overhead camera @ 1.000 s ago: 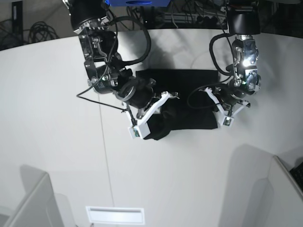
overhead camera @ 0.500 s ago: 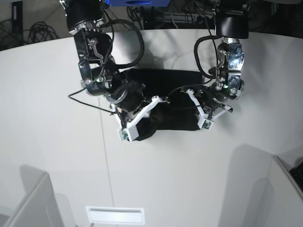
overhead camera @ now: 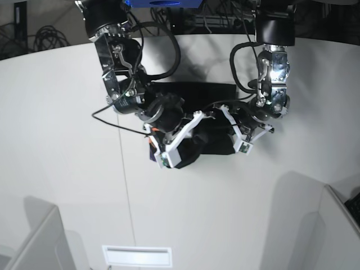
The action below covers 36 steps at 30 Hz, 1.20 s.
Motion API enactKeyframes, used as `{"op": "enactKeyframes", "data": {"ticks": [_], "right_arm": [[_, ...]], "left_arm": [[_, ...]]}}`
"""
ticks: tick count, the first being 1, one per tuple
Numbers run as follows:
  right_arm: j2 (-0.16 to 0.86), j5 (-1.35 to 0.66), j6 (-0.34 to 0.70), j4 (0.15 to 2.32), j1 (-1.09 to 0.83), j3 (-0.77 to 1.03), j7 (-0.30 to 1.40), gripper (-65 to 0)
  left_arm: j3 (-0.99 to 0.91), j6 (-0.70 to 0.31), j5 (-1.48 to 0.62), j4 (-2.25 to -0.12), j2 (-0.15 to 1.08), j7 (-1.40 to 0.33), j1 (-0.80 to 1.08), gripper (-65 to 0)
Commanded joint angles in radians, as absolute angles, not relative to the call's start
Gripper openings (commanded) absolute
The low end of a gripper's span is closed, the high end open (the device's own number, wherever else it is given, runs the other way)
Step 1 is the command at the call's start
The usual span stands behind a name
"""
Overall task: Fold the T-shirt properly
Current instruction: 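Lift the strip end with the right gripper and fold it over toward the left gripper, then press and smooth the folded bundle with the right gripper, then release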
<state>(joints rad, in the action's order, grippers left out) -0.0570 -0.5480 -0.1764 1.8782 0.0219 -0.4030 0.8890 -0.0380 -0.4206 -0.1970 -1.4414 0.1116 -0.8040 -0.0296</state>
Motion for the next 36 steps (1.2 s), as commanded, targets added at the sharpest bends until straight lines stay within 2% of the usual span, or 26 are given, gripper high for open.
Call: {"op": "enactKeyframes", "data": {"ticks": [1,10,17,20,30,36], "right_arm": [[-0.079,-0.567,-0.166,1.89,0.047,-0.415,0.858,-65.0],[-0.104,-0.567,-0.166,1.799,0.073,-0.426,0.825,-65.0],[-0.113,-0.567,-0.191,1.758,0.094,-0.487,0.803,-65.0],[-0.111,-0.567,-0.246,1.719,0.111,-0.541,0.765,-65.0],[-0.111,-0.568,-0.254,1.649,0.117,-0.558,0.74,-65.0],[-0.116,-0.576,-0.254,1.578,0.127,-0.558,0.74,-65.0]], "left_arm": [[-0.038,-0.429,-0.183,-1.443,0.117,-0.857,-0.024,-65.0],[-0.197,-0.429,-0.182,-1.587,0.183,-0.858,0.05,-65.0],[-0.358,-0.433,-0.191,-1.655,0.232,-0.943,0.114,-65.0],[-0.389,-0.433,-0.191,-1.667,0.254,-0.943,0.133,-65.0],[-0.447,-0.435,-0.193,-1.667,0.303,-0.938,0.22,-65.0],[-0.585,-0.573,-0.193,-1.659,0.303,-0.944,0.234,-65.0]]}}
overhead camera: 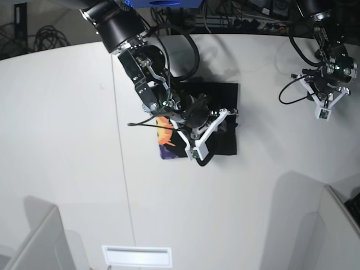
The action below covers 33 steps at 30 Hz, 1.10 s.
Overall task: Fold the T-shirt properly
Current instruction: 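Press and smooth the folded bundle with the right gripper, then release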
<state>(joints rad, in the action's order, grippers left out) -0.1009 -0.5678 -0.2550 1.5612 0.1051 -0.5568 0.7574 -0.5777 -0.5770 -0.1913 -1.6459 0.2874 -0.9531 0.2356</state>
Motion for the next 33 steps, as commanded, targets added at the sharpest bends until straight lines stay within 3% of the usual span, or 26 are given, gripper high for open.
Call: {"op": "enactKeyframes", "data": {"ticks": [1,3,5,8,13,20,27,33], "right_arm": [[-0.117,-0.576,-0.254,1.567,0.127,-0.558,0.74,-65.0],[-0.117,-0.576,-0.254,1.555,0.127,-0.558,0.74,-62.0],[-0.117,-0.575,-0.254,1.554,0.127,-0.559,0.74,-49.5],[-0.117,-0.575,-0.254,1.554,0.127,-0.584,0.74,-40.5],[-0.12,-0.573,-0.254,1.547,0.131,-0.618,0.739,-39.3],[-0.14,-0.576,-0.248,1.478,0.163,-0.627,0.739,-39.3],[-0.14,-0.578,-0.252,1.445,0.255,-0.874,0.665,-39.8],[-0.122,-0.568,-0.254,1.612,0.275,-0.947,0.722,-40.1]], "left_arm": [[-0.607,-0.582,-0.193,-1.659,0.303,-0.944,0.236,-65.0],[-0.641,-0.588,-0.193,-1.656,0.306,-0.944,0.236,-65.0],[-0.677,-0.59,-0.191,-1.656,0.306,-0.944,0.252,-65.0],[-0.723,-0.618,-0.191,-1.659,0.308,-0.944,0.268,-65.0],[-0.82,-0.698,-0.189,-1.655,0.308,-0.944,0.298,-65.0],[-0.862,-0.698,-0.191,-1.656,0.308,-0.944,0.328,-65.0],[-0.862,-0.698,-0.191,-1.655,0.306,-0.944,0.328,-65.0],[-0.862,-0.698,-0.191,-1.639,0.306,-0.944,0.328,-65.0]]}}
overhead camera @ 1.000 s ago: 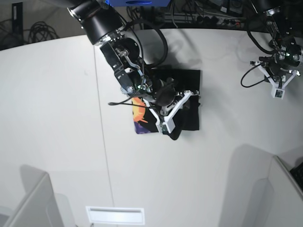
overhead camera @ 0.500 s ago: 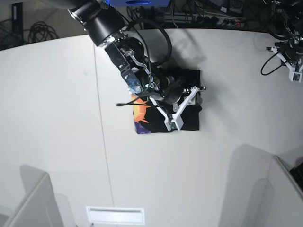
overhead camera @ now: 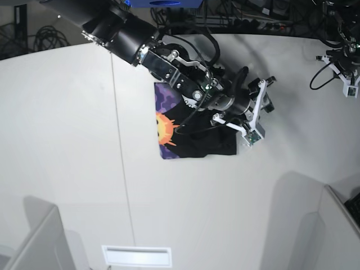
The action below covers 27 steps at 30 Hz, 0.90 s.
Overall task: Fold the T-shirt properly
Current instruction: 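Press and smooth the folded bundle with the right gripper, then release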
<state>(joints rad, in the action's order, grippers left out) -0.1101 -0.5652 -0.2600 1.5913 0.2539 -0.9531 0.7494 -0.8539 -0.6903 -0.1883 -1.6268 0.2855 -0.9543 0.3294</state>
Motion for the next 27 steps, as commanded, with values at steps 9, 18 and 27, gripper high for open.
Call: {"op": "enactKeyframes", "data": {"ticks": [9,18,27], "right_arm": [[0.097,-0.568,-0.369,1.952,0.143,-0.656,0.828,-65.0],[0.124,-0.568,-0.366,1.774,0.14,-0.567,0.825,-65.0],[0.041,-0.568,-0.364,1.58,0.213,-0.642,0.782,-65.0]], "left_arm": [[-0.862,-0.698,-0.193,-1.649,0.303,-0.941,0.346,-65.0],[-0.862,-0.698,-0.193,-1.652,0.302,-0.943,0.348,-65.0],[-0.862,-0.698,-0.193,-1.652,0.302,-0.943,0.349,-65.0]]}}
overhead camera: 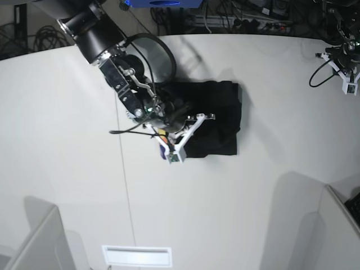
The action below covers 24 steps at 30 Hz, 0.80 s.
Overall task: Fold the T-shirt properly
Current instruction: 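Press and smooth the folded bundle with the right gripper, then release, then grasp the bundle's edge with the left gripper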
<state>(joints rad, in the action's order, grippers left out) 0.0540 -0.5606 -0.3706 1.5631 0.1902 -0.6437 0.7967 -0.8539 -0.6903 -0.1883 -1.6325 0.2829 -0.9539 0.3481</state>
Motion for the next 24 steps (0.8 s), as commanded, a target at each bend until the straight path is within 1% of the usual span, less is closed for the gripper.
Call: {"op": "enactKeyframes", "data": {"ticks": [1,4,8,11,14,17,21,24], "right_arm": [[0.027,-0.568,-0.364,1.566,0.223,-0.659,0.779,-65.0],[-0.015,-0.568,-0.364,1.506,0.266,-0.702,0.736,-65.0],[-0.097,-0.568,-0.364,1.408,0.334,-0.76,0.693,-65.0],[-0.139,-0.576,-0.364,1.333,0.401,-0.848,0.65,-65.0],[-0.148,-0.579,-0.366,1.334,0.437,-0.931,0.618,-65.0],[-0.147,-0.579,-0.366,1.394,0.443,-0.947,0.624,-65.0],[-0.136,-0.57,-0.371,1.495,0.437,-0.944,0.722,-65.0],[-0.084,-0.57,-0.374,1.555,0.433,-0.943,0.743,-65.0]], "left_arm": [[-0.862,-0.698,-0.193,-1.652,0.302,-0.943,0.349,-65.0],[-0.862,-0.698,-0.193,-1.65,0.303,-0.943,0.361,-65.0],[-0.862,-0.698,-0.193,-1.65,0.305,-0.941,0.361,-65.0],[-0.862,-0.698,-0.193,-1.65,0.305,-0.941,0.361,-65.0],[-0.862,-0.698,-0.193,-1.649,0.306,-0.941,0.361,-65.0],[-0.862,-0.698,-0.193,-1.641,0.306,-0.941,0.357,-65.0],[-0.855,-0.698,-0.193,-1.653,0.306,-0.943,0.354,-65.0],[-0.851,-0.698,-0.193,-1.687,0.289,-0.944,0.352,-65.0]]}}
